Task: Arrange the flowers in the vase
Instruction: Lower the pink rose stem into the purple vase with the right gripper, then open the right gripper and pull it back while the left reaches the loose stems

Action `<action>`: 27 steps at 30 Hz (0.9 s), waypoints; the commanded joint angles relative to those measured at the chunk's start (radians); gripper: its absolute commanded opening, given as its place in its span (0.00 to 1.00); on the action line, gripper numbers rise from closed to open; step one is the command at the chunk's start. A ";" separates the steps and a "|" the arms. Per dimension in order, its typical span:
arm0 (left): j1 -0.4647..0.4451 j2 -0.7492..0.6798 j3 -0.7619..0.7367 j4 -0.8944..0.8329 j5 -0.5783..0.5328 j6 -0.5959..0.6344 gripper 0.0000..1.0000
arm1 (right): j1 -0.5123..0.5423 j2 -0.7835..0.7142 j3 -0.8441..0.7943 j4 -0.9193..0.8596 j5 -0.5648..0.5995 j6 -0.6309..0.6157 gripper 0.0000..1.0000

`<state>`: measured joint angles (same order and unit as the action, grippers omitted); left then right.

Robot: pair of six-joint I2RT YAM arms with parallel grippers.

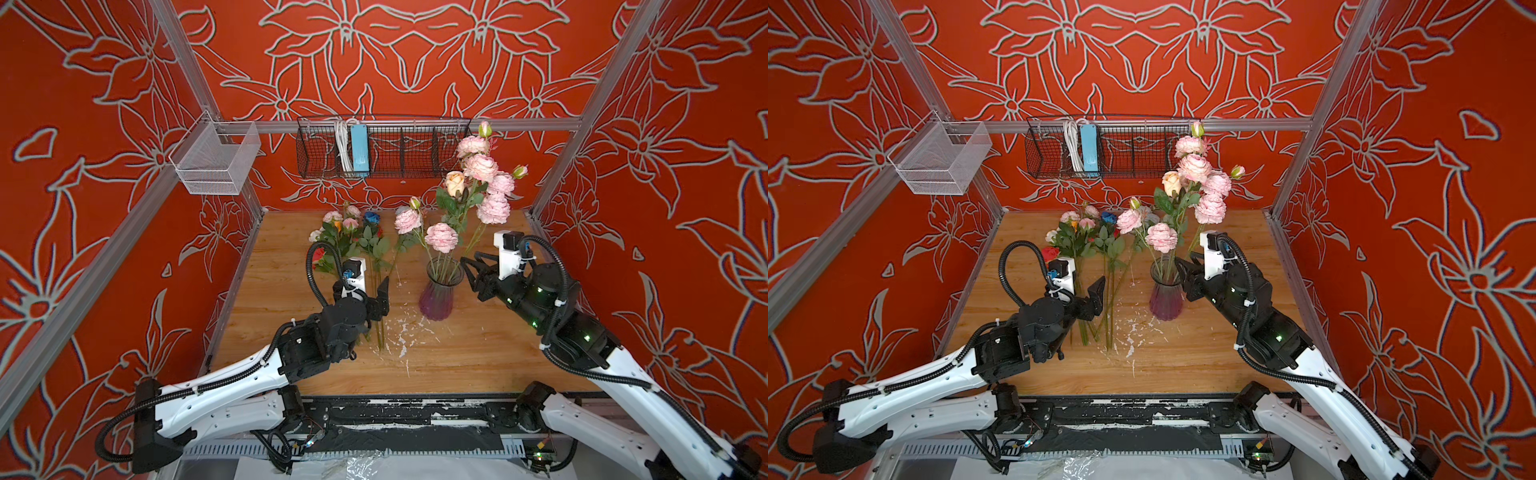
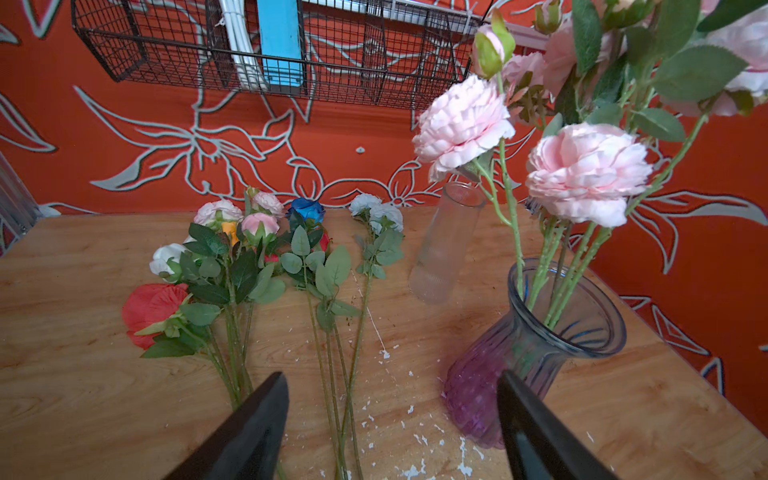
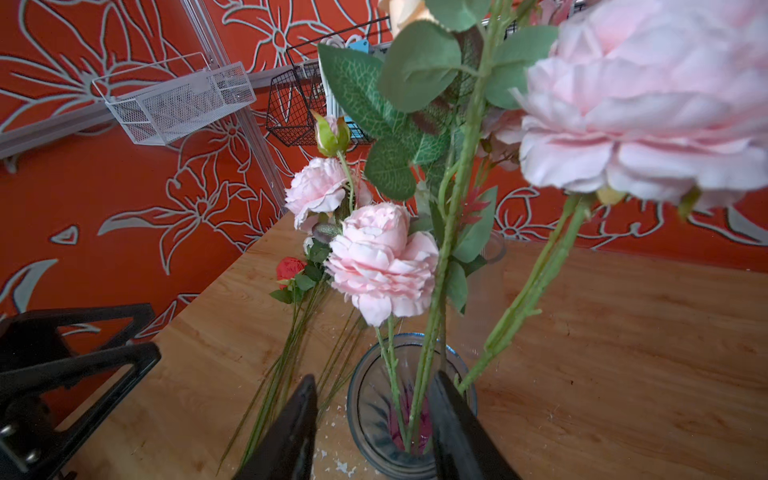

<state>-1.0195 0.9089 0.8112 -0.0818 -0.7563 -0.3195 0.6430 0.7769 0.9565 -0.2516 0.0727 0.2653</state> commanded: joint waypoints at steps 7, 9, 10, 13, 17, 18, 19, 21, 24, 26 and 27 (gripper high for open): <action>0.096 0.024 0.012 -0.127 0.082 -0.145 0.80 | -0.002 -0.139 -0.033 -0.123 -0.032 0.057 0.46; 0.143 0.050 0.015 -0.171 0.141 -0.173 0.79 | -0.003 -0.179 -0.059 -0.144 -0.018 0.074 0.44; 0.165 0.065 0.021 -0.196 0.169 -0.190 0.78 | -0.003 -0.198 -0.075 -0.149 -0.006 0.088 0.43; 0.238 0.151 0.055 -0.265 0.308 -0.210 0.74 | -0.003 -0.264 -0.144 -0.158 0.034 0.134 0.38; 0.311 0.305 0.109 -0.323 0.445 -0.203 0.61 | -0.002 -0.337 -0.215 -0.210 0.103 0.178 0.31; 0.326 0.348 0.124 -0.328 0.475 -0.187 0.58 | -0.002 -0.352 -0.230 -0.225 0.126 0.192 0.29; 0.335 0.388 0.140 -0.335 0.490 -0.181 0.55 | -0.002 -0.365 -0.244 -0.234 0.138 0.201 0.27; 0.362 0.476 0.181 -0.356 0.529 -0.170 0.48 | -0.002 -0.395 -0.280 -0.248 0.160 0.217 0.26; 0.423 0.591 0.216 -0.335 0.621 -0.181 0.45 | -0.002 -0.430 -0.328 -0.272 0.206 0.250 0.24; 0.462 0.652 0.235 -0.308 0.700 -0.195 0.43 | -0.003 -0.451 -0.356 -0.284 0.231 0.275 0.23; 0.474 0.687 0.253 -0.304 0.719 -0.193 0.41 | -0.002 -0.462 -0.371 -0.289 0.244 0.293 0.23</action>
<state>-0.5846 1.5421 1.0264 -0.3820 -0.1646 -0.4934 0.6430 0.3428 0.6159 -0.5026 0.2379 0.4839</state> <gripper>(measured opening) 0.421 0.229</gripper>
